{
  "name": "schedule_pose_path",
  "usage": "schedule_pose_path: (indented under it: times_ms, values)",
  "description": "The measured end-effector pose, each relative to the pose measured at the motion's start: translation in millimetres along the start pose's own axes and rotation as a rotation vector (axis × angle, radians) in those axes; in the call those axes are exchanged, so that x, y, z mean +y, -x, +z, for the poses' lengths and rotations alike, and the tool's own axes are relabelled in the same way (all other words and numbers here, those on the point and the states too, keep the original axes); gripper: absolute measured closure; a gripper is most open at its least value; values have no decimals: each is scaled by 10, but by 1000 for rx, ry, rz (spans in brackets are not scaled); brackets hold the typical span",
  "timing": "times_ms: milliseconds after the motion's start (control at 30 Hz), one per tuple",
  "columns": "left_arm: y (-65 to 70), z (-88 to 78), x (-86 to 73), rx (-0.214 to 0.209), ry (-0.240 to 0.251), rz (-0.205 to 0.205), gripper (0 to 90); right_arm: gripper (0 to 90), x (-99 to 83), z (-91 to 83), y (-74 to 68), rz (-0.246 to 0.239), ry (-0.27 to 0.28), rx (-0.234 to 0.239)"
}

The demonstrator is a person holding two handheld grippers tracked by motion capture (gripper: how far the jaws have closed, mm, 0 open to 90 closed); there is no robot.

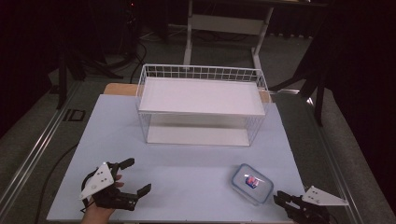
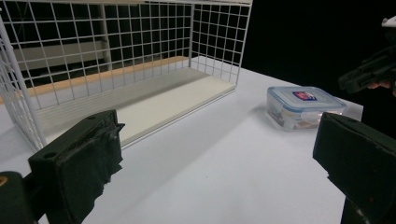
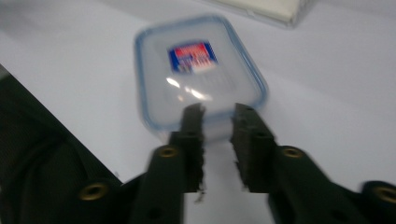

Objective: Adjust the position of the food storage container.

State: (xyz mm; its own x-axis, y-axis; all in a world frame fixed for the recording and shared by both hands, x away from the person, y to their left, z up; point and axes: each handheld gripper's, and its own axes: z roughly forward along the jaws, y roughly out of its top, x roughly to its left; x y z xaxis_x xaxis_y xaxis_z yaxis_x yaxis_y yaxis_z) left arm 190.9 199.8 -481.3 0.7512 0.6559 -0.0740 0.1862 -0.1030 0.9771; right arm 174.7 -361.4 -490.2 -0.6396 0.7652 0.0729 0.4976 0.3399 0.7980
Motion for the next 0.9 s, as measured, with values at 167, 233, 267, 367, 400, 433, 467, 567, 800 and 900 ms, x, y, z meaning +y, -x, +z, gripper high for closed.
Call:
schedule_pose_path:
  times_ms: [167,233,267,367,400,433,467,567,800,900]
  values:
    - [7,26,-4,-3,-9,3,20,898,-81,33,55,-30,-54,-5]
    - [8,35,-5,-5,-12,4,20,899,-90,82,68,-35,-73,3]
    - [8,37,-4,-5,-12,5,20,899,-94,114,75,-33,-83,10]
    - [7,31,0,-3,-10,6,20,899,-93,170,89,-38,-101,11]
    - [6,28,1,-2,-10,8,20,900,-85,209,116,-25,-105,20]
    - [5,25,2,-1,-9,7,20,899,-76,224,128,-23,-108,20]
    - [4,24,1,0,-8,6,20,900,-66,238,138,-20,-106,19]
    - [6,21,2,-1,-8,5,20,900,-23,260,186,-2,-91,20]
    - [17,40,-4,-10,-17,11,20,900,83,375,218,-6,-92,21]
    - [25,53,-8,-13,-26,16,20,900,140,453,214,-18,-96,21]
